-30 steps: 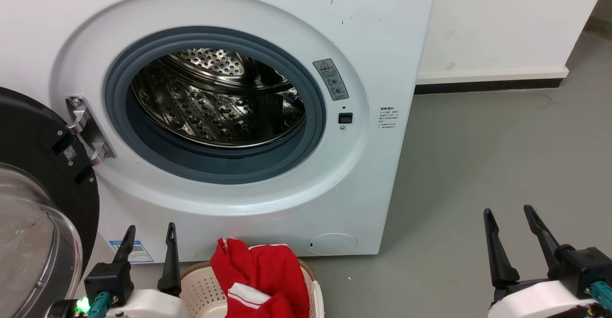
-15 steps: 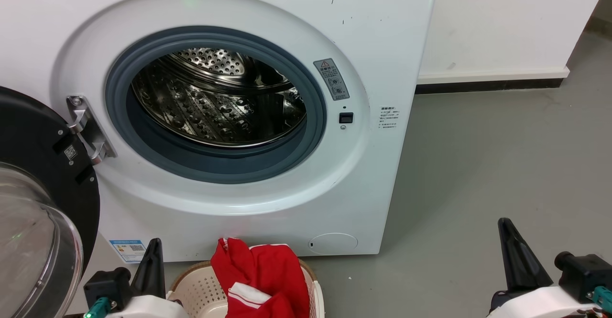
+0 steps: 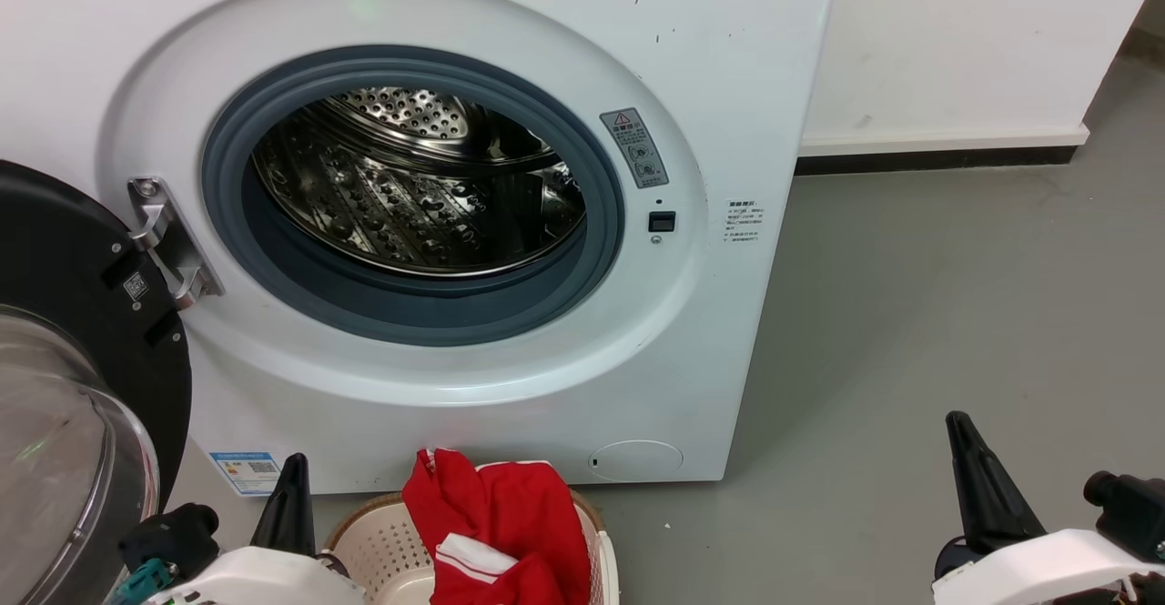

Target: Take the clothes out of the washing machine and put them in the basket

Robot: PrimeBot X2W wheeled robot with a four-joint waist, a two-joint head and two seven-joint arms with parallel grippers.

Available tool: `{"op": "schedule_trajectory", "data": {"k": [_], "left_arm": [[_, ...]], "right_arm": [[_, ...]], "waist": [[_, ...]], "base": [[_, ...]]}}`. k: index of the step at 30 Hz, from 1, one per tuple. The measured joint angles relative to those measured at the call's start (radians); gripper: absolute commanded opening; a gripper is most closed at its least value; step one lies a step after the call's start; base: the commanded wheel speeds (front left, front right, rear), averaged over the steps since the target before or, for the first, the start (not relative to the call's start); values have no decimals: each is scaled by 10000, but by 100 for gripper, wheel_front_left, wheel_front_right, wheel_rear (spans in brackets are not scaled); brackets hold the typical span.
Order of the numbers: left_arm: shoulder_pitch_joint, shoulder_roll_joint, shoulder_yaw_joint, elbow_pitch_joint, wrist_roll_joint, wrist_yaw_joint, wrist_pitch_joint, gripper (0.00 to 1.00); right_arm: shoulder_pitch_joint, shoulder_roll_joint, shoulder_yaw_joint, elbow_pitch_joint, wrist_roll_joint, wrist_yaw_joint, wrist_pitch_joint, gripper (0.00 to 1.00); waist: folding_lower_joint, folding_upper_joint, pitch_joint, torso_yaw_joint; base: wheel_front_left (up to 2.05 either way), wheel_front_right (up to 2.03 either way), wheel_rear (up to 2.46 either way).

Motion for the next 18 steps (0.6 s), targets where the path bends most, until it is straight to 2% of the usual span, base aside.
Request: {"op": "schedule_trajectory", "data": {"k": [18], "left_arm": [[-384, -251, 330, 278, -2627, -437, 477, 0]], "right_arm": [[-496, -86, -8, 600, 2991, 0, 178, 0]], "waist": [[0, 0, 80, 49]], "base": [[0, 0, 0]]}}
